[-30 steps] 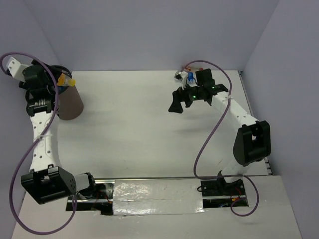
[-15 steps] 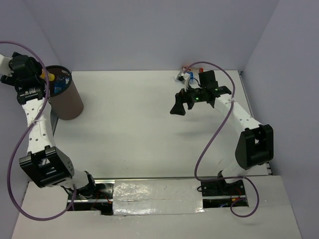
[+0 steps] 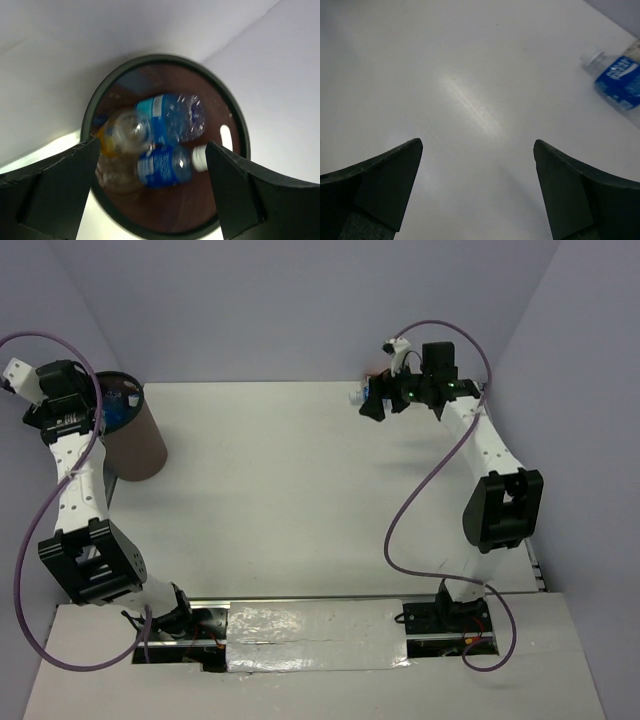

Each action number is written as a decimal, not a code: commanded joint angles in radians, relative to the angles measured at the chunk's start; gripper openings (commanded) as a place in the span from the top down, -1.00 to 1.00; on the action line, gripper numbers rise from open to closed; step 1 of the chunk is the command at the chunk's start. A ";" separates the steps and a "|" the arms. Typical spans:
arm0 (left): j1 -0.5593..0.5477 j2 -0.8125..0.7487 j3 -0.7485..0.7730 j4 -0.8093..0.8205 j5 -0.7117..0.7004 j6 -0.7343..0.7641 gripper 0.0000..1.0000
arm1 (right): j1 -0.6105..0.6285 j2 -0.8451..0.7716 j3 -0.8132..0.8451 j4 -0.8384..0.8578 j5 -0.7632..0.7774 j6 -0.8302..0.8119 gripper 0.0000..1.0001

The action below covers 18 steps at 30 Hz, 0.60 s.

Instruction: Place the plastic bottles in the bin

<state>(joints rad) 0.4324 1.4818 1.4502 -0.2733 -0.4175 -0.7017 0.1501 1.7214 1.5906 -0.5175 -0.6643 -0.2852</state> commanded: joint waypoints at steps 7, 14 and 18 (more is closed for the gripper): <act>-0.041 -0.151 0.049 -0.233 0.161 -0.099 -0.99 | -0.057 0.256 0.357 -0.124 0.271 -0.291 -1.00; -0.109 -0.340 -0.168 -0.095 0.738 -0.006 -0.99 | -0.067 0.501 0.582 -0.179 0.388 -0.669 -1.00; -0.202 -0.449 -0.223 -0.141 0.792 -0.007 -0.99 | -0.069 0.573 0.595 -0.124 0.417 -0.822 -1.00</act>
<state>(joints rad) 0.2752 1.0985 1.2572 -0.4240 0.2245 -0.7319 0.0860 2.2608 2.1265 -0.6514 -0.3012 -0.9173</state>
